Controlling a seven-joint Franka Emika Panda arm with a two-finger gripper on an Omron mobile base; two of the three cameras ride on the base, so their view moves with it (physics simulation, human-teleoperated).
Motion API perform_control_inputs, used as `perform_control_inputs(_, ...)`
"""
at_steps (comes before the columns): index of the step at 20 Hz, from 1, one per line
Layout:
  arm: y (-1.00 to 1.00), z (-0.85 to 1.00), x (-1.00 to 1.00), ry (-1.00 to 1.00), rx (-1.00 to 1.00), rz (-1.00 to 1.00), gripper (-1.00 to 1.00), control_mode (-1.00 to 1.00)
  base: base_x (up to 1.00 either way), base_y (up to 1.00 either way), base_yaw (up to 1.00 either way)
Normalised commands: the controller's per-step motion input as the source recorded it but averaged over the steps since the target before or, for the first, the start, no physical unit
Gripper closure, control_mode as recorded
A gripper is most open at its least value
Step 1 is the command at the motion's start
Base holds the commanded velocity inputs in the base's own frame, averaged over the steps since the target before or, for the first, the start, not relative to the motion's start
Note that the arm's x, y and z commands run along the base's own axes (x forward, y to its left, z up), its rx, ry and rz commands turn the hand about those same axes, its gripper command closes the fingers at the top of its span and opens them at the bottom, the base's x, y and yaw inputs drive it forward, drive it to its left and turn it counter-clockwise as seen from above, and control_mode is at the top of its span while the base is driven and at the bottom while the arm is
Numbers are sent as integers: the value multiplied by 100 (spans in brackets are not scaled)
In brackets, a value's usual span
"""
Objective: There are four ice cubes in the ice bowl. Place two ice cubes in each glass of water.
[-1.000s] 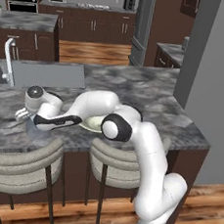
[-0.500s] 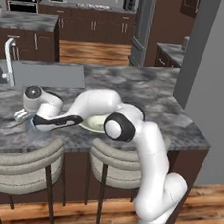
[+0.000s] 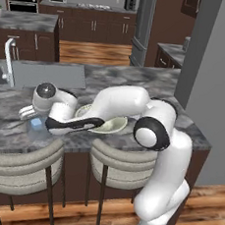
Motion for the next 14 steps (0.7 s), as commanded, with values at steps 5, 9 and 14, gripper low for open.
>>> perform_control_inputs(5, -100, 83, -100, 9, 33, 0, -100, -100, 0, 0, 0)
perform_control_inputs(9, -100, 76, -100, 10, 41, 0, -100, -100, 0, 0, 0)
perform_control_inputs(14, -100, 63, -100, 3, 63, 0, -100, -100, 0, 0, 0)
